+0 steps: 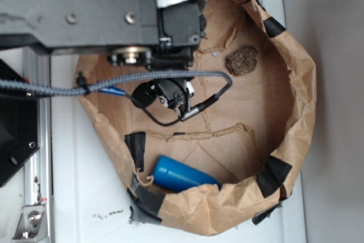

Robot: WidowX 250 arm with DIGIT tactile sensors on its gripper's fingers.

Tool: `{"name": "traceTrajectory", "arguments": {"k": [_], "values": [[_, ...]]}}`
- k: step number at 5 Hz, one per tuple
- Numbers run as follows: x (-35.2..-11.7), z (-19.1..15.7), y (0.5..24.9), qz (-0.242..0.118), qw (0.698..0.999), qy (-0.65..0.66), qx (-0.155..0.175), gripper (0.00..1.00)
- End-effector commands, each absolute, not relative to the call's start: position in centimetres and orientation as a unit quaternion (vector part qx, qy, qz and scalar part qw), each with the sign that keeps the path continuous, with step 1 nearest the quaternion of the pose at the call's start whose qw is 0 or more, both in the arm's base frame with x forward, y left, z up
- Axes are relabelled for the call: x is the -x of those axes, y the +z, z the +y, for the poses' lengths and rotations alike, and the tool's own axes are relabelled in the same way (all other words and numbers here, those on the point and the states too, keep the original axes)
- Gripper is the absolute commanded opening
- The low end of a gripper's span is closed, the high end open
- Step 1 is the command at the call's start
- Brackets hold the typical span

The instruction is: Grab the silver keys.

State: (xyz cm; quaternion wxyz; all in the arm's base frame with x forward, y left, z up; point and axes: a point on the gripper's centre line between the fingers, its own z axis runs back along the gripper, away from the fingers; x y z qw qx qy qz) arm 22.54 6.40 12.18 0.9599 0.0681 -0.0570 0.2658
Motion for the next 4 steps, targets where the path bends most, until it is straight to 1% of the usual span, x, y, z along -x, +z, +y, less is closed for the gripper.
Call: {"name": "traceTrajectory", "arguments": {"k": [1, 2, 3, 4], "values": [[-23.2, 6.2, 11.2, -0.061, 0.947, 0.308, -0.065, 1.00], [-23.9, 5.1, 9.6, -0.058, 0.928, 0.362, -0.063, 1.00], [-24.7, 4.6, 8.7, -0.069, 0.903, 0.417, -0.075, 1.00], [-25.0, 5.9, 6.8, -0.095, 0.875, 0.461, -0.119, 1.00]]}}
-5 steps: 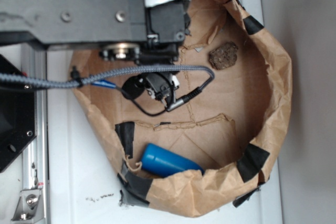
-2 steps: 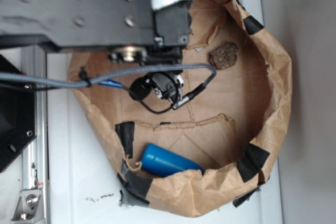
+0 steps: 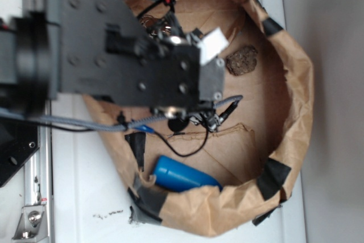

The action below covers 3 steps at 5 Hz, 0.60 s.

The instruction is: Grab the silver keys.

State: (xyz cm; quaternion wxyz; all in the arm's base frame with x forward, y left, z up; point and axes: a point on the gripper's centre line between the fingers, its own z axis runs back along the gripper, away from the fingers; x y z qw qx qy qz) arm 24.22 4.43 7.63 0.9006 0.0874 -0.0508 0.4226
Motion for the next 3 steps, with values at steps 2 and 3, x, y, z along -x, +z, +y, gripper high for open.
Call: {"name": "traceTrajectory", "arguments": {"k": [2, 3], "values": [[-23.9, 8.5, 6.1, -0.120, 0.866, 0.466, -0.137, 1.00], [-23.4, 10.2, 6.4, -0.114, 0.867, 0.468, -0.130, 1.00]]}}
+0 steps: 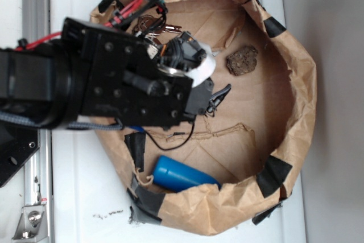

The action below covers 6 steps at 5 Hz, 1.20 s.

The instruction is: Grab the silver keys.

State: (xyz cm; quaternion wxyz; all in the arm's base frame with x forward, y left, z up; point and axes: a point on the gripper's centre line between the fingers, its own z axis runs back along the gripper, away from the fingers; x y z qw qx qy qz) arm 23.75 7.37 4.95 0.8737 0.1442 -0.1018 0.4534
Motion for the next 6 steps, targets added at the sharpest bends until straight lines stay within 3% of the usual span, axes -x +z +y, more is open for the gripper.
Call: {"name": "traceTrajectory", "arguments": {"k": [1, 3, 4, 6], "values": [[-23.3, 10.7, 6.0, -0.110, 0.868, 0.468, -0.126, 1.00], [-22.1, 11.1, 5.1, -0.113, 0.871, 0.455, -0.149, 1.00], [-21.2, 12.1, 6.6, -0.095, 0.874, 0.453, -0.151, 1.00], [-20.4, 13.1, 7.0, -0.100, 0.871, 0.453, -0.160, 1.00]]}}
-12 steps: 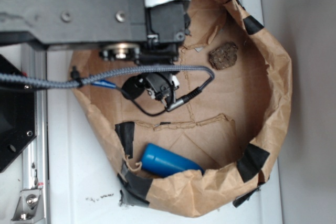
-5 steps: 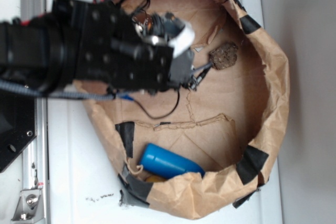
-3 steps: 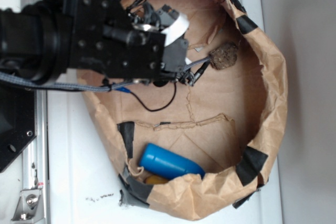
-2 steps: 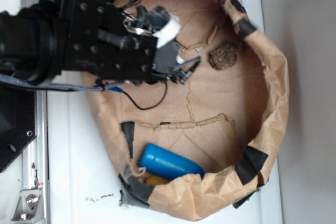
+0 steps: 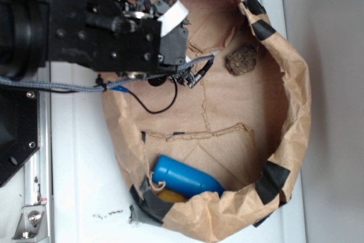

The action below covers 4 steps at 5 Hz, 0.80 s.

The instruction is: Grab the silver keys.

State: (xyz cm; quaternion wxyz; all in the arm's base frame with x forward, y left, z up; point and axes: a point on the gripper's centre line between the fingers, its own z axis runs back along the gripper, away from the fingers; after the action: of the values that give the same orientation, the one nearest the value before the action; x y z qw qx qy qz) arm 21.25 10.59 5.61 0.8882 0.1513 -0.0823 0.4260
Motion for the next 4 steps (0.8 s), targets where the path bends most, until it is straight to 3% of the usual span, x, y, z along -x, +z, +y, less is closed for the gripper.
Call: {"name": "traceTrajectory", "arguments": {"k": [1, 3, 4], "values": [[-20.3, 13.2, 6.5, -0.107, 0.868, 0.453, -0.171, 1.00], [-19.7, 12.1, 4.3, -0.115, 0.870, 0.446, -0.175, 1.00], [-19.7, 11.0, 2.4, -0.101, 0.874, 0.443, -0.174, 1.00]]}}
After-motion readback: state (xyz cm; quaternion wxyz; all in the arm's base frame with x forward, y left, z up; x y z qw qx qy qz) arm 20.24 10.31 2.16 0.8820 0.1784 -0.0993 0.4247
